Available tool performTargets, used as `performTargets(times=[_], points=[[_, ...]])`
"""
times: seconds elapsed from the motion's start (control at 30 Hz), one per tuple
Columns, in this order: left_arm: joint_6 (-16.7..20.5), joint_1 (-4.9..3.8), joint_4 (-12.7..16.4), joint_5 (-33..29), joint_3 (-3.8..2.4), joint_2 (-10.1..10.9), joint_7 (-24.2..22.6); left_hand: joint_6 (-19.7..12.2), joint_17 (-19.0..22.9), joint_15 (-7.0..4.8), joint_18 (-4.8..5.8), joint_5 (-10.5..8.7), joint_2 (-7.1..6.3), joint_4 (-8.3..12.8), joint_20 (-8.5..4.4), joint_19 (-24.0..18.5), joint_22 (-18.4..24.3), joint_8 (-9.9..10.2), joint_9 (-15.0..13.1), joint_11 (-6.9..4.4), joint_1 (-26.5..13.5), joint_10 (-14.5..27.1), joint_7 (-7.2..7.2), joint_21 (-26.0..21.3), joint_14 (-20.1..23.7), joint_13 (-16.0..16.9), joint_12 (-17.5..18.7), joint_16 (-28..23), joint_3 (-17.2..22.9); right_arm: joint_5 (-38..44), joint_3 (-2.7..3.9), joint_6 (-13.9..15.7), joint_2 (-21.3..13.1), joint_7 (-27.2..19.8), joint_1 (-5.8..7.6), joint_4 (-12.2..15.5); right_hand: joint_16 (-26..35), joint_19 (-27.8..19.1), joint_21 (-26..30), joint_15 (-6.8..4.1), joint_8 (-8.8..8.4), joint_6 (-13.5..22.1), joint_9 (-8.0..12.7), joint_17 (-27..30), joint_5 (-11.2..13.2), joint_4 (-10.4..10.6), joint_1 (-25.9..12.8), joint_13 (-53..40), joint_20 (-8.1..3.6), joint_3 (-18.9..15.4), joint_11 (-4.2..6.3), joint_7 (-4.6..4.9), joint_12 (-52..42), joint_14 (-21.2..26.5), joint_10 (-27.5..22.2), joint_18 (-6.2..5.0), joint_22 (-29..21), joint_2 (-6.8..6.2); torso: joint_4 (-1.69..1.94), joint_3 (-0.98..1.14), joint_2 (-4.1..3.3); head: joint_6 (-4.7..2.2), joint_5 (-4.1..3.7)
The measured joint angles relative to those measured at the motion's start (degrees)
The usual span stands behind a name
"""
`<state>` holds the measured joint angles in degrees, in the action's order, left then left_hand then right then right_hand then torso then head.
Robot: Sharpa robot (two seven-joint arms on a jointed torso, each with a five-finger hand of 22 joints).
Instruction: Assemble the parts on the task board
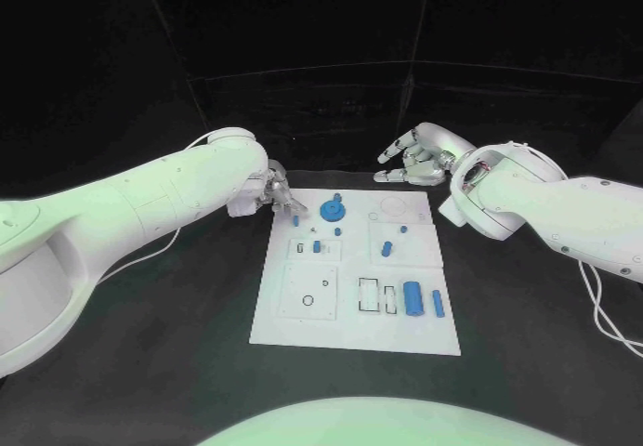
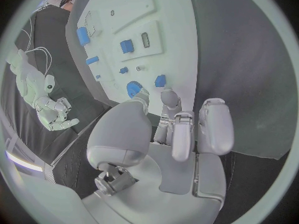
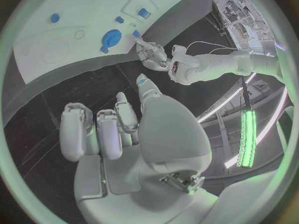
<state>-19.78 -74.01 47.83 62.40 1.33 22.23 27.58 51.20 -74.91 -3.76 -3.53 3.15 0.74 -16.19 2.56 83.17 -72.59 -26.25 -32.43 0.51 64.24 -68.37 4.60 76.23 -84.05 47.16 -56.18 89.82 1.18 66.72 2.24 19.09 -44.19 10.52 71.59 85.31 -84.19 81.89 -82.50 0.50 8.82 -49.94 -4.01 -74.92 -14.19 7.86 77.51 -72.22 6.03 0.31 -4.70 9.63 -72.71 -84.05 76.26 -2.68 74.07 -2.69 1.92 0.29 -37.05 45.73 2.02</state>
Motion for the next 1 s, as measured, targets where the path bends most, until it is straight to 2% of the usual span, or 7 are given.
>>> performTargets(times=[0.5, 1.0], points=[[-1.2, 0.23, -1.1, 0.4, 0.01, -0.5, 0.1, 0.4, 0.0, 0.00, 0.00, 0.00, -0.20, 0.1, 0.00, 0.0, -0.2, 0.2, 0.4, -0.22, 0.7, -0.2, 0.00, 0.1, 0.0, 0.0, -0.2, 0.0, -0.4, 0.0, 0.00, 0.0, 0.1, -0.1, 0.00, 0.0, 0.0, 0.0, 0.0, 0.00, 0.00, 0.0, 0.0, 0.0, 0.0, 0.0, 0.0, 0.0, 0.00, 0.0, 0.00, 0.00, 0.0, 0.0, 0.0, 0.01, 0.0, 0.00, 0.02, 0.01, 0.02, 0.08, -0.25], [-1.7, 0.54, -2.1, 0.5, 0.01, -1.7, 0.1, 1.0, 0.0, 0.00, 0.00, 0.00, 0.45, 0.4, 0.20, 0.2, -0.3, 0.2, 0.8, -0.22, 2.4, -0.2, -0.21, 0.1, 0.0, 0.0, -0.5, 0.0, -0.7, 0.0, 0.00, 0.0, 0.3, -0.1, 0.00, -0.1, 0.0, 0.0, 0.0, 0.00, 0.00, 0.0, 0.0, 0.0, 0.0, 0.0, 0.0, 0.0, 0.00, 0.0, 0.00, 0.00, 0.0, 0.0, 0.0, 0.01, 0.0, 0.00, 0.04, 0.04, 0.03, 0.16, -0.18]])
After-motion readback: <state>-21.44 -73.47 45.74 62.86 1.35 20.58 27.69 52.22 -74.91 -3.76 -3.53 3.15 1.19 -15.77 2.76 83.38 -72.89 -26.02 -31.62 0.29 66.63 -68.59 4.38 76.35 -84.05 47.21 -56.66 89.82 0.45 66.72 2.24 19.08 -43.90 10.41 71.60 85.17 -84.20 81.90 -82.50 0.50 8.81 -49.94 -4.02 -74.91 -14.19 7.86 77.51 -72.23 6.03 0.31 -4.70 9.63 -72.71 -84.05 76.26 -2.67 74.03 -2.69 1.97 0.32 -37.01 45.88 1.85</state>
